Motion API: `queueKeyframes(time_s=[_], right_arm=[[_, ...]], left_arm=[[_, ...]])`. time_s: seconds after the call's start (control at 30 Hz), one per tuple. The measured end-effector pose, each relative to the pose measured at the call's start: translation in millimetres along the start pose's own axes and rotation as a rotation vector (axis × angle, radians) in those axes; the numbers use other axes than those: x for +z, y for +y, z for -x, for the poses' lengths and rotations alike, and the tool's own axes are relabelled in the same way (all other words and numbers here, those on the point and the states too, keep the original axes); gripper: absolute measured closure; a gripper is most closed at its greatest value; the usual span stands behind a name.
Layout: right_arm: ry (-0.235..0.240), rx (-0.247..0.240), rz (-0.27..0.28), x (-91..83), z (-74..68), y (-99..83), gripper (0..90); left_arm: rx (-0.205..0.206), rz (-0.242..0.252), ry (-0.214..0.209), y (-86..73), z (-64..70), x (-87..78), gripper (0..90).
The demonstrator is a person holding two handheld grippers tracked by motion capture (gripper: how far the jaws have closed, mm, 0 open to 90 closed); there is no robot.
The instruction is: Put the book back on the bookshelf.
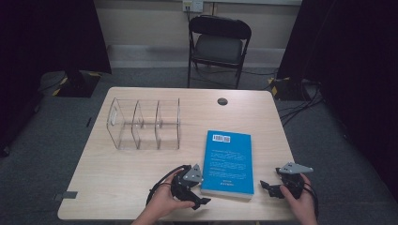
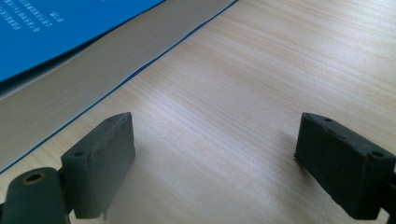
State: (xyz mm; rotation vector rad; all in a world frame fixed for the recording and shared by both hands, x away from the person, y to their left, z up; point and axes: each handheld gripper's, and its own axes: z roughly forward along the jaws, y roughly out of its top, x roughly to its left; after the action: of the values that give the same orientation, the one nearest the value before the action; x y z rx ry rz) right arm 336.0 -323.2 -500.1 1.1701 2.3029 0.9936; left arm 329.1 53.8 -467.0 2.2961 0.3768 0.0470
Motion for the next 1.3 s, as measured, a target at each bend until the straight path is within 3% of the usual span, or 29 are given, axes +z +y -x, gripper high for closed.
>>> queueKeyframes(time_s=[0.33,0.57,0.67,0.8,0.87,0.93,1.0,1.1,1.2,1.27,1.3], right_arm=[[0.000,0.000,0.000,0.0,0.0,0.0,11.0],[0.010,-0.012,0.001,-1.2,-1.0,-0.7,11.6],[0.045,-0.070,-0.012,-6.7,-7.4,1.7,12.2],[0.166,-0.132,0.010,-14.2,-25.6,7.9,12.2],[0.231,-0.167,-0.005,-15.7,-35.5,8.9,14.7],[0.212,-0.188,0.005,-19.1,-39.7,9.1,14.5],[0.256,-0.168,0.014,-19.2,-40.7,8.6,14.6],[0.251,-0.225,-0.023,-17.9,-46.0,7.3,14.6],[0.247,-0.231,-0.025,-17.4,-49.3,6.6,14.8],[0.232,-0.220,-0.019,-13.7,-50.7,6.3,16.9],[0.239,-0.217,-0.017,-12.4,-51.4,6.3,20.5]], left_arm=[[0.030,-0.007,-0.004,14.6,5.1,10.1,17.0],[0.027,-0.011,-0.011,9.6,7.7,8.3,17.0],[0.021,-0.020,-0.001,2.0,6.3,2.0,17.0],[-0.024,-0.030,0.014,-14.1,0.2,-4.1,17.0],[-0.048,-0.025,0.020,-20.7,-0.1,-6.3,17.0],[-0.046,-0.021,0.021,-25.7,-0.1,-6.8,17.0],[-0.045,-0.038,0.020,-27.9,0.1,-6.0,17.0],[-0.038,-0.044,0.026,-28.2,0.5,-4.2,17.1],[-0.038,-0.032,0.039,-29.0,1.3,-1.7,17.0],[-0.011,-0.054,0.055,-29.5,-0.7,-1.4,17.0],[-0.030,-0.036,0.063,-30.0,0.4,0.5,17.0]])
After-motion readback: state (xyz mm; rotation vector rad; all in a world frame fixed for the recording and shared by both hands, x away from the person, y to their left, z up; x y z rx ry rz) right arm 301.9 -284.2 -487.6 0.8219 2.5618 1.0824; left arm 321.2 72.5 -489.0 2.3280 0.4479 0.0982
